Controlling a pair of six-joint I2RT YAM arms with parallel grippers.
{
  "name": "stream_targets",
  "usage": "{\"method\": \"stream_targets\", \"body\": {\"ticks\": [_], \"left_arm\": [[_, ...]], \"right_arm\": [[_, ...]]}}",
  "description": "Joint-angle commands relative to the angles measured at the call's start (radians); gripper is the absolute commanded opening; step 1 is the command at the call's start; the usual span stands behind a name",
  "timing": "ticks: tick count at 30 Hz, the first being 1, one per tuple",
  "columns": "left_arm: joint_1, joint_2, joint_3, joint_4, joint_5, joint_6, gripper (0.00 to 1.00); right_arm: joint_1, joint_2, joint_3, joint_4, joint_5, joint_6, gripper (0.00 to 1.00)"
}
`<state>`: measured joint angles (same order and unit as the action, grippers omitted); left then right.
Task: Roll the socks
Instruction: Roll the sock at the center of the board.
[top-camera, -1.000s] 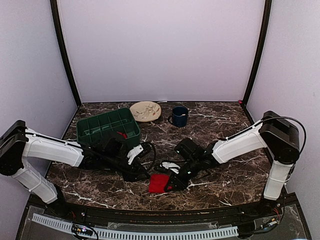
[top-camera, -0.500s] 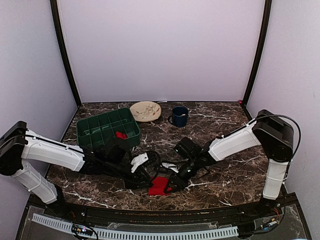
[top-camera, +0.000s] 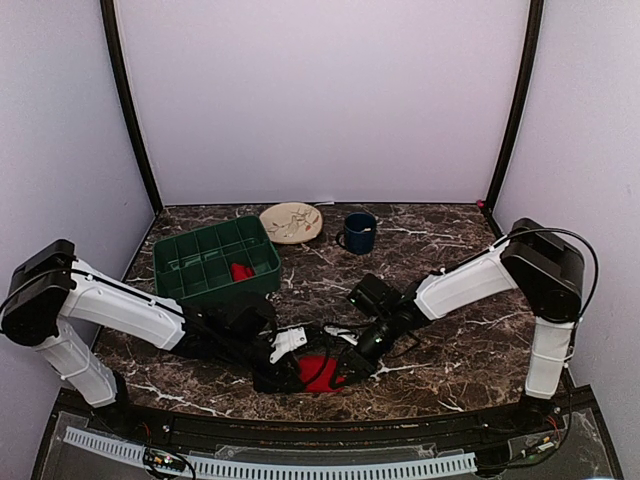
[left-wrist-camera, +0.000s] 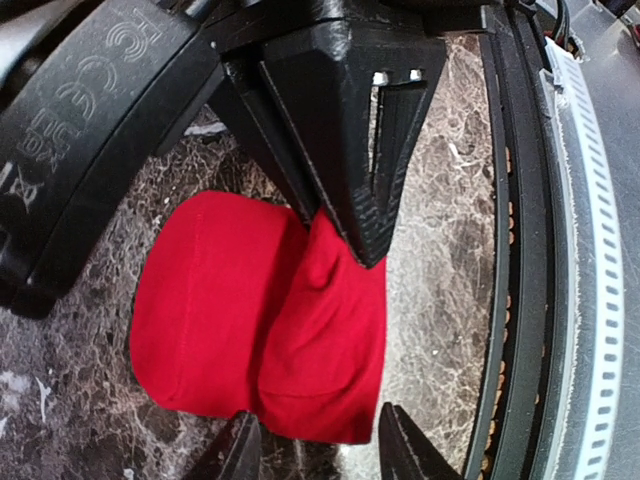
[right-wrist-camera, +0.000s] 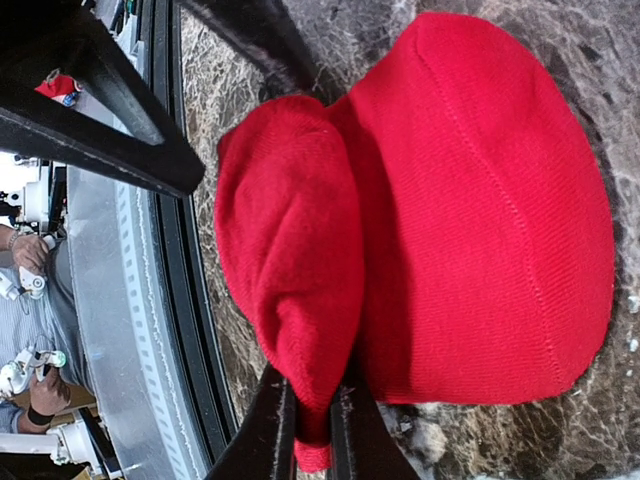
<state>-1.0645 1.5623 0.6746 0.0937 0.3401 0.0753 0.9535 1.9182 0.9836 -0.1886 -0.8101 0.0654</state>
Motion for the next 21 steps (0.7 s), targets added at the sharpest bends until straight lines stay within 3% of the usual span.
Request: {"method": "stream_targets", "body": {"ticks": [1,21], "left_arm": [[-0.009,0.017,0.035,-0.013,-0.037,0.035,0.43],[-0.035,0.084,0.063,-0.04,0.01,0.062,0.42]], "right_arm": [[-0.007,0.023,0.015,-0.011,-0.026,-0.001,0.0],[-0.007,0.042,0.024,-0.008,-0.058,-0.009,0.0]]}}
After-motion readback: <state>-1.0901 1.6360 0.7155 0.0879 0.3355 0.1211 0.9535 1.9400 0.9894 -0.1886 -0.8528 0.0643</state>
